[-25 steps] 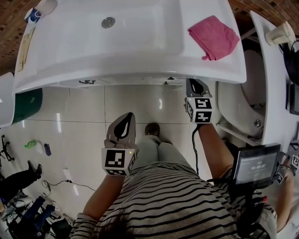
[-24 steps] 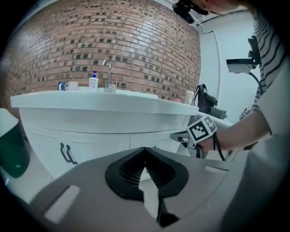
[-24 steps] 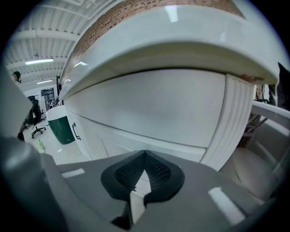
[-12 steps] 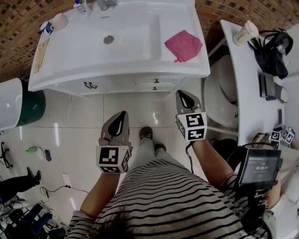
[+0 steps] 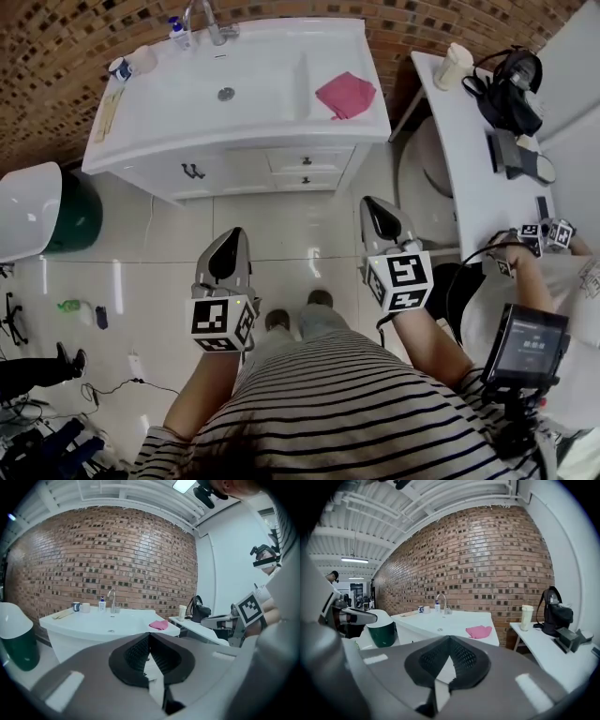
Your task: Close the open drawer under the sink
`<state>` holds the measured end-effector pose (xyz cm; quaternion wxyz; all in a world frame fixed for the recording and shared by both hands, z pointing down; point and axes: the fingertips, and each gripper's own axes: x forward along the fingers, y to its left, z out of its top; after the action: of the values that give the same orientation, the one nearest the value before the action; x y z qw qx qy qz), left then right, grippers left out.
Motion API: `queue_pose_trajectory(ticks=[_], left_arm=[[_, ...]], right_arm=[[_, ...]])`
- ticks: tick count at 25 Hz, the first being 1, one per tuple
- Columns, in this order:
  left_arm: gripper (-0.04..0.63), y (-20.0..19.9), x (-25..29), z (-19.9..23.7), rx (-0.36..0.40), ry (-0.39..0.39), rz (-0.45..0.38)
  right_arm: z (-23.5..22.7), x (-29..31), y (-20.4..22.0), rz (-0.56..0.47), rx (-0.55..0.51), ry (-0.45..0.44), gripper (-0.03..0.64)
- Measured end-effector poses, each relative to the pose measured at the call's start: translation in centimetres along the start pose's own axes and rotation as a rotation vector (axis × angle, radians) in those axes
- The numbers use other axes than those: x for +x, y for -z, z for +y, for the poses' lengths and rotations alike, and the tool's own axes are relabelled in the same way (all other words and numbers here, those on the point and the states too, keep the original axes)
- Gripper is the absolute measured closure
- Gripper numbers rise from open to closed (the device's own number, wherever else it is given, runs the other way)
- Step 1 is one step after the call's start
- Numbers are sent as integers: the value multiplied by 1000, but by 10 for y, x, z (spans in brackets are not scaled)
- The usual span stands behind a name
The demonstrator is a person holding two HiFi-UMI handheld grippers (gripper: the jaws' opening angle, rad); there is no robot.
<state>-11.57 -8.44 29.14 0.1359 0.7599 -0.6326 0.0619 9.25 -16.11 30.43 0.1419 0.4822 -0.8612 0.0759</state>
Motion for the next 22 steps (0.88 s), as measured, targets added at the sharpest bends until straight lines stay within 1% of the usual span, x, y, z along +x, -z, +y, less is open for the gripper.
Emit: queue_pose_trajectory(ticks=[3,5,11,15,18,22], left_arm=[[581,3,-22,2,-15,10,-23],[581,5,-42,4,-23,24,-40],[580,8,-133,10,-13,78,-97],[581,24,-202,17,8,111,-99],[580,37,-244,21,24,124,-96],[581,52,-284,27,-1,112,-91]], right_arm=[[22,-23,9,7,-6,8,617],[42,-42,10,-5,1,17,617],[125,-116,0,-65,-3,35,617],[187,-165,6,-90,19,38,617],[223,-193,14,-88,30,40,617],[256,-221,19,-92,21,31,617]])
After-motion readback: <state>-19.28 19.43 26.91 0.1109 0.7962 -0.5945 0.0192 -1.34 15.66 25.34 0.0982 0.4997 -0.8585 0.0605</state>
